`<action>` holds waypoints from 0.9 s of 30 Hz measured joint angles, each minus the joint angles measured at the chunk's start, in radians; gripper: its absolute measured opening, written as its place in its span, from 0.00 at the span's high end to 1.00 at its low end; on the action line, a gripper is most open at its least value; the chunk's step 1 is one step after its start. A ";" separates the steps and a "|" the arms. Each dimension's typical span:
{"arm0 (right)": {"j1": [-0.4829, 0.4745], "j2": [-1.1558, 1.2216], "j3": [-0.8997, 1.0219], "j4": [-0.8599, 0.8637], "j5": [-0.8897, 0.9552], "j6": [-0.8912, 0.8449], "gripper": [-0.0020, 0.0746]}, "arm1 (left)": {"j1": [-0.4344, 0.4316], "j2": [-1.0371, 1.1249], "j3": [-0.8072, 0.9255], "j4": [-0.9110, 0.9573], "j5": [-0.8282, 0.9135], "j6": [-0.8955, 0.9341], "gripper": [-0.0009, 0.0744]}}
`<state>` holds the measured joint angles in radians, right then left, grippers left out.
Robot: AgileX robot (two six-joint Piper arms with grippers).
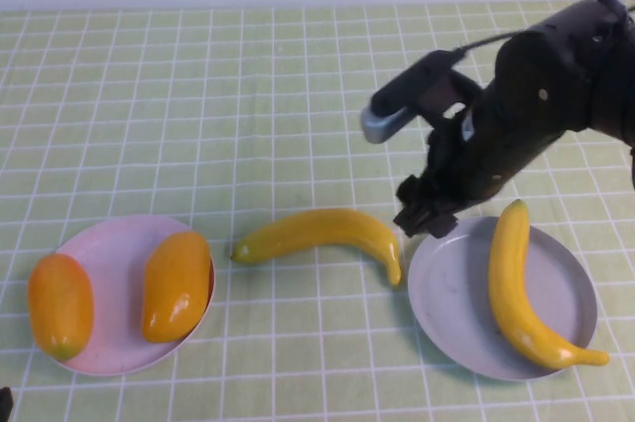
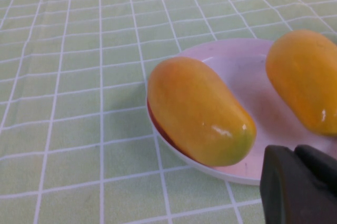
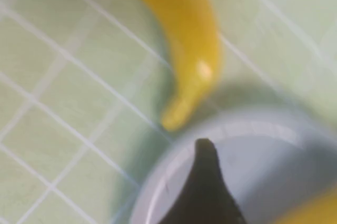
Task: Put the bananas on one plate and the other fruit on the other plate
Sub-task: Put another type of fruit in the right plate
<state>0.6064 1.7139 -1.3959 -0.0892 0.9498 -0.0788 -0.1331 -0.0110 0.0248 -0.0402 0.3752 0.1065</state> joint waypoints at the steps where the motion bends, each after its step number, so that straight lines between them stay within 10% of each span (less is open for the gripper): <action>1: 0.008 0.011 -0.013 0.040 -0.030 -0.092 0.36 | 0.000 0.000 0.000 0.000 0.000 0.000 0.99; 9: 0.021 0.194 -0.123 0.271 -0.111 -0.726 0.40 | 0.000 0.000 0.000 0.000 0.000 0.000 0.99; 27: 0.019 0.494 -0.386 0.283 -0.084 -0.910 0.40 | 0.000 0.000 0.000 0.000 0.000 0.000 0.99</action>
<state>0.6256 2.2077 -1.7821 0.1941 0.8657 -0.9890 -0.1331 -0.0110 0.0248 -0.0402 0.3752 0.1065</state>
